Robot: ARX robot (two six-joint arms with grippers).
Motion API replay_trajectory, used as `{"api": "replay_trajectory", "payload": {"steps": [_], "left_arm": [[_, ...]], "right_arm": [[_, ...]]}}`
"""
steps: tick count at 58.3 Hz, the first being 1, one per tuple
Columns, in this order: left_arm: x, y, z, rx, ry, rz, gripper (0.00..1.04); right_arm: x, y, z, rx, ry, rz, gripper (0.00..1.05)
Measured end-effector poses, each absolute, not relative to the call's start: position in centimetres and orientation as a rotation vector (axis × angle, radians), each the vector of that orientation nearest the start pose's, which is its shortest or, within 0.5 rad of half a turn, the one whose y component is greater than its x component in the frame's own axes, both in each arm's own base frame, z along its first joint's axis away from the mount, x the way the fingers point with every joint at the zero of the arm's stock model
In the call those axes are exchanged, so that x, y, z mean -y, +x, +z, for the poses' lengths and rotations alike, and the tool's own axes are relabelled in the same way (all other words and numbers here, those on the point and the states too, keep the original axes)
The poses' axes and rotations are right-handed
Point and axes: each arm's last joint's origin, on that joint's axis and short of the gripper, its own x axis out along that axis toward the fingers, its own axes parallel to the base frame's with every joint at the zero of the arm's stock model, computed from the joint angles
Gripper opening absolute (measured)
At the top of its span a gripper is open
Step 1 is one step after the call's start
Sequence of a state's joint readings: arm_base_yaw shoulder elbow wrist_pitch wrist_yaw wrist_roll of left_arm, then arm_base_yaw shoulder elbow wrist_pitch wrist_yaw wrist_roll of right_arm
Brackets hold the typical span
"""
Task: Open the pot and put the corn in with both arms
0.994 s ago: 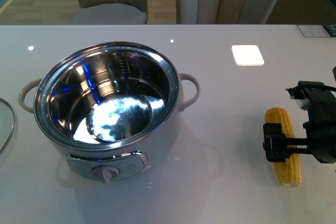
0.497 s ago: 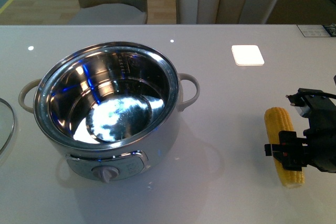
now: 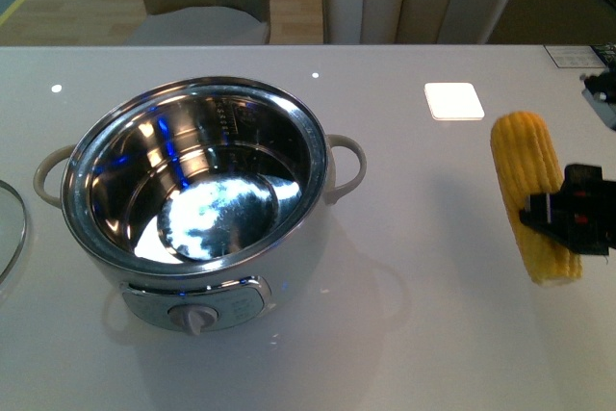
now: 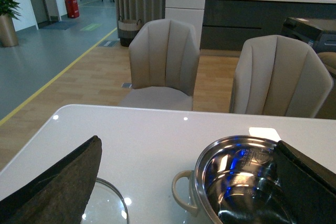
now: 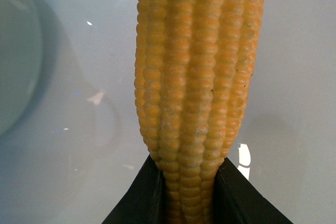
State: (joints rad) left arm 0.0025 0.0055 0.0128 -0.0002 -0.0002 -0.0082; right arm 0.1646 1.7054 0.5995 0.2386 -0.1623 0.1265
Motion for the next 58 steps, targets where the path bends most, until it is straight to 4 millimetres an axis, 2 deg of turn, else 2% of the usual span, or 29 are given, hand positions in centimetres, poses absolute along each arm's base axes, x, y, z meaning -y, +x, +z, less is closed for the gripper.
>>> {"api": "replay_trajectory", "payload": {"steps": [8, 11, 25, 36, 58], "left_arm": [[0.0, 9.7, 16.7, 0.007, -0.008, 0.003, 0.98], [0.0, 9.7, 16.7, 0.007, -0.008, 0.003, 0.98], [0.0, 9.7, 16.7, 0.007, -0.008, 0.003, 0.98], [0.0, 9.7, 16.7, 0.007, -0.008, 0.003, 0.98], [0.0, 9.7, 16.7, 0.007, -0.008, 0.003, 0.98]], "right_arm": [[-7.3, 28.3, 12.4, -0.830, 0.166, 0.325, 0.14], [-8.9, 28.7, 13.5, -0.812, 0.202, 0.370, 0.14], [-13.8, 29.7, 15.9, -0.781, 0.267, 0.480, 0.14], [-17.4, 30.7, 15.8, -0.823, 0.329, 0.532, 0.14], [-22.0, 32.8, 15.0, -0.884, 0.417, 0.546, 0.14]]}}
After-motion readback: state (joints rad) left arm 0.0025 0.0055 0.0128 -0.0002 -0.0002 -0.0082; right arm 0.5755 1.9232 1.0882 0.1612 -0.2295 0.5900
